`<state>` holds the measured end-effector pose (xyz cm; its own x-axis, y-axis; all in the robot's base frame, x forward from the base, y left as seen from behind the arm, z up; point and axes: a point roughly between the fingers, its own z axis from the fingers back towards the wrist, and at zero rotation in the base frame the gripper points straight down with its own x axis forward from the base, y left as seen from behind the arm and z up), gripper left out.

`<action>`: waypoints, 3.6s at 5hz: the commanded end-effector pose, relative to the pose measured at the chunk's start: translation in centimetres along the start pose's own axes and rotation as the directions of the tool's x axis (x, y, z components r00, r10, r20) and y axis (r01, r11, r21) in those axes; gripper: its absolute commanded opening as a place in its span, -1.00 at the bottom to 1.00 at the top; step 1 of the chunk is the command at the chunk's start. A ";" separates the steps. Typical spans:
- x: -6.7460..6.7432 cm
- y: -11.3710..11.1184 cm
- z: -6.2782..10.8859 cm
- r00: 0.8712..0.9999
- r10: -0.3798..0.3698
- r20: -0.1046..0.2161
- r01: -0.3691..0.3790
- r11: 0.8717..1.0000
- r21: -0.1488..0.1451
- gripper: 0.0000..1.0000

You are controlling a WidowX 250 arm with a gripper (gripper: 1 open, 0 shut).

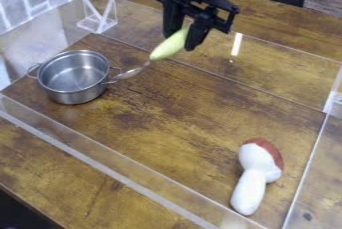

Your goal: Move the green spoon to the left

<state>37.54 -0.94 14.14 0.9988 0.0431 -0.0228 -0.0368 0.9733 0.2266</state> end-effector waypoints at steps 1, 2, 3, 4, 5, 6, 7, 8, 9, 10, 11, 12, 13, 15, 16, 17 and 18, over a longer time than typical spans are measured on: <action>-0.5 1.7 3.0 0.993 0.053 0.110 -0.053 0.999 -0.002 -1.00; -0.6 2.1 2.8 0.990 0.049 0.130 -0.050 0.999 0.007 -1.00; -1.1 2.6 3.3 0.988 0.061 0.140 -0.063 0.998 0.011 -1.00; -1.5 3.0 1.9 0.985 0.062 0.162 -0.066 0.998 0.019 -1.00; -0.7 4.0 1.9 0.982 0.028 0.188 -0.034 0.999 0.026 -1.00; -3.2 4.8 1.3 0.983 0.034 0.179 -0.038 0.999 0.017 -1.00; -6.7 6.8 -0.5 0.987 0.068 0.143 -0.069 0.998 0.006 -1.00; -10.4 10.1 -1.9 0.988 0.110 0.104 -0.111 0.994 -0.005 -1.00; -13.0 13.8 -4.0 0.987 0.142 0.081 -0.141 0.990 -0.023 -1.00; -12.8 16.4 -6.6 0.987 0.147 0.067 -0.146 0.989 -0.029 -1.00; -12.5 16.6 -9.2 0.989 0.129 0.067 -0.127 0.991 -0.037 -1.00; -12.3 16.7 -11.3 0.989 0.130 0.064 -0.127 0.991 -0.046 -1.00; -12.0 17.2 -13.0 0.990 0.129 0.065 -0.125 0.990 -0.058 -1.00; -10.7 18.2 -16.1 0.987 0.150 0.062 -0.144 0.985 -0.089 -1.00; -9.8 17.8 -16.8 0.981 0.188 0.056 -0.181 0.978 -0.106 -1.00; -9.0 17.6 -17.3 0.973 0.227 0.051 -0.220 0.968 -0.122 -1.00; -7.7 17.3 -17.2 0.984 0.166 0.065 -0.156 0.978 -0.136 -1.00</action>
<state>28.43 19.66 2.79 0.9719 0.2161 0.0936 -0.2252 0.9692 0.0999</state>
